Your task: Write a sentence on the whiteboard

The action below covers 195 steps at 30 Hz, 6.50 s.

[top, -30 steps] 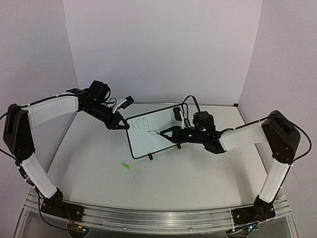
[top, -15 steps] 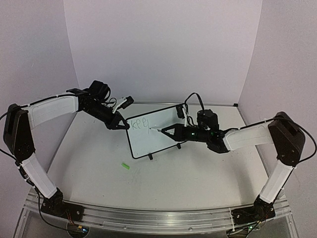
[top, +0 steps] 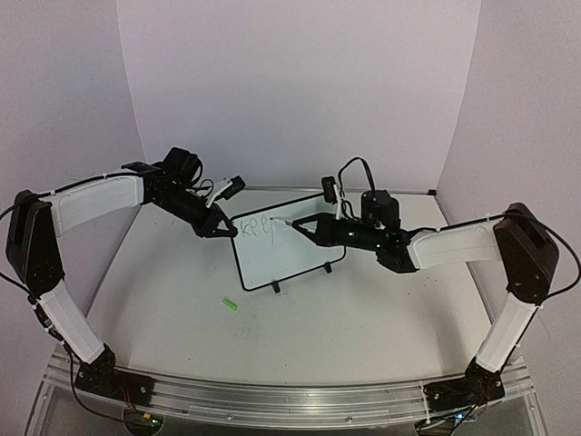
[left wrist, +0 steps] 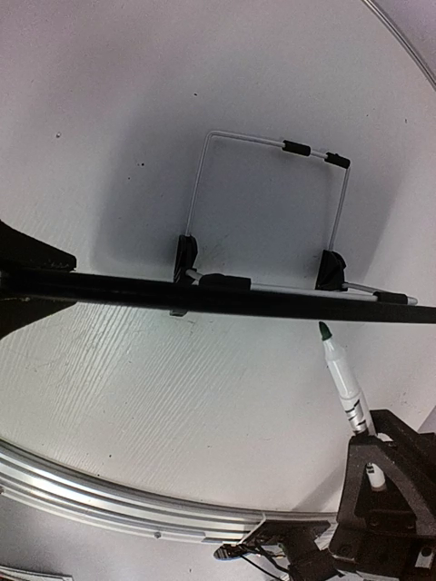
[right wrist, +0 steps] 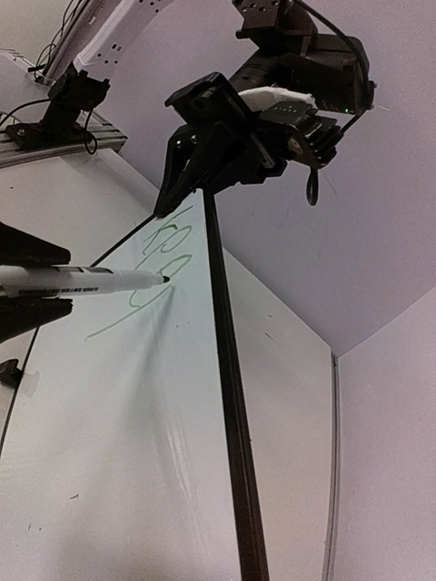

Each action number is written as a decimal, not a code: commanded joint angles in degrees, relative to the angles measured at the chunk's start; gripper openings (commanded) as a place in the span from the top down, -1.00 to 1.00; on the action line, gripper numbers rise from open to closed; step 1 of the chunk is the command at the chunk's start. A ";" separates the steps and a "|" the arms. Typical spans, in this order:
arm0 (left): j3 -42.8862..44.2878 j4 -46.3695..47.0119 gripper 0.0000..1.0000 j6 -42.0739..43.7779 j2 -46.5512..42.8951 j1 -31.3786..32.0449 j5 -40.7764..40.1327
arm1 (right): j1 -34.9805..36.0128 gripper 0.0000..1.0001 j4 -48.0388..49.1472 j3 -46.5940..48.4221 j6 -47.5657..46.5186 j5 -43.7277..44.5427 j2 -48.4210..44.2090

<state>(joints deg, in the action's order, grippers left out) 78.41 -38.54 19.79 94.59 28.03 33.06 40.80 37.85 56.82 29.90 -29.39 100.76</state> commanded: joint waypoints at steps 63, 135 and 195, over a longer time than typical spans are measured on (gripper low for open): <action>1.06 -1.80 1.00 2.21 1.15 -0.17 -3.49 | -0.22 1.00 -2.08 -5.36 -1.59 2.35 -10.02; 1.13 -1.97 1.00 2.27 2.02 -0.07 -3.91 | -7.92 1.00 1.00 -2.78 -0.73 -2.95 -2.63; 1.22 -1.97 1.00 2.27 2.24 -0.05 -3.74 | -7.90 1.00 2.94 -6.47 0.81 -3.21 0.78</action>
<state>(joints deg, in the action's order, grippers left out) 78.63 -38.64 19.73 94.96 28.03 33.34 33.23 37.96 51.50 29.65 -33.92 99.64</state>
